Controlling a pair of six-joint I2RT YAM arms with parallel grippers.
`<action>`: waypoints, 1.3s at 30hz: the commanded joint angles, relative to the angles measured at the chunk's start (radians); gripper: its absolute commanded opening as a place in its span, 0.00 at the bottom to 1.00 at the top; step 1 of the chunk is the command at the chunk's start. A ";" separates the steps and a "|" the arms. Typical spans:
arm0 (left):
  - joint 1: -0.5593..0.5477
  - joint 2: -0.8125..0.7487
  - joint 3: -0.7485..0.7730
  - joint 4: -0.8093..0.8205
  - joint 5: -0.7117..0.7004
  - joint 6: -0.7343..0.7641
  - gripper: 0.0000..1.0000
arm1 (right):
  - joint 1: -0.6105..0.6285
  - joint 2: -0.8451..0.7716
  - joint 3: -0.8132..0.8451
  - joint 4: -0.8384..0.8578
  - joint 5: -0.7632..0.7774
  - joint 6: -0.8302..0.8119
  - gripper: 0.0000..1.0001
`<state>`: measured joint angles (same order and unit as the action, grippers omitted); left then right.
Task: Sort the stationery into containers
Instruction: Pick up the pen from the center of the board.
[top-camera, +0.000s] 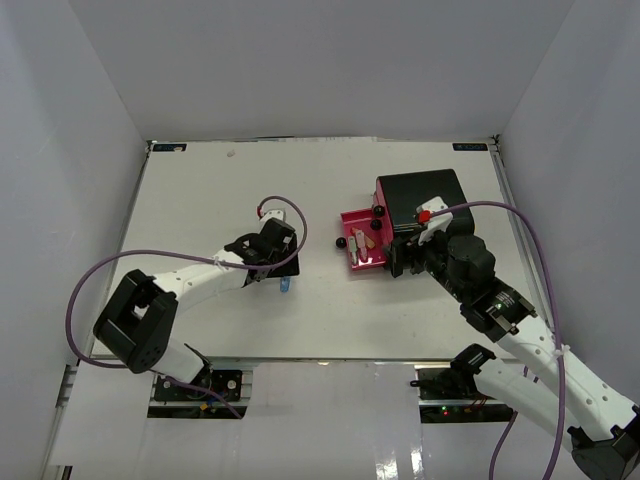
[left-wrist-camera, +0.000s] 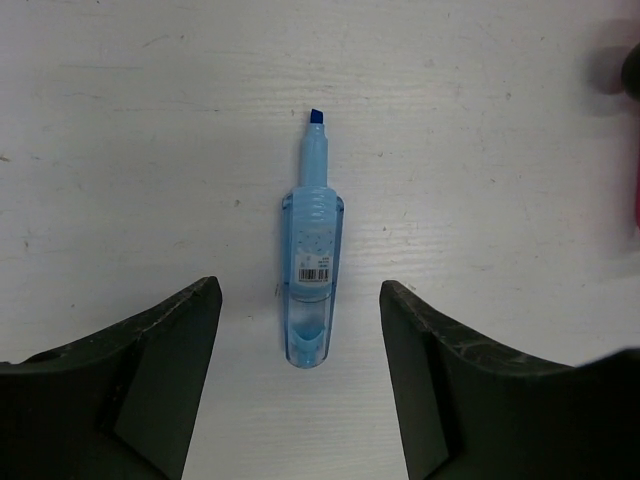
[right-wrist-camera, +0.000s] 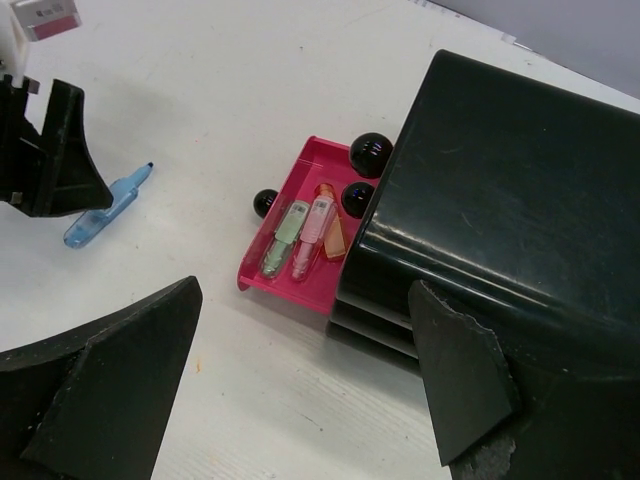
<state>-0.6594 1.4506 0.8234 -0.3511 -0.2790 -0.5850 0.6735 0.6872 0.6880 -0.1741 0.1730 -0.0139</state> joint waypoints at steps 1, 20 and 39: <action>-0.016 0.027 0.039 -0.005 -0.031 -0.010 0.74 | -0.005 -0.008 -0.011 0.058 -0.017 0.006 0.90; -0.062 0.054 -0.018 -0.042 0.000 -0.072 0.70 | -0.005 0.020 -0.013 0.056 -0.047 0.006 0.90; -0.065 0.079 -0.035 -0.049 -0.015 -0.070 0.42 | -0.005 0.034 -0.015 0.058 -0.063 0.006 0.91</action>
<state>-0.7177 1.5253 0.7933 -0.3931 -0.2920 -0.6544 0.6735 0.7238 0.6727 -0.1604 0.1207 -0.0093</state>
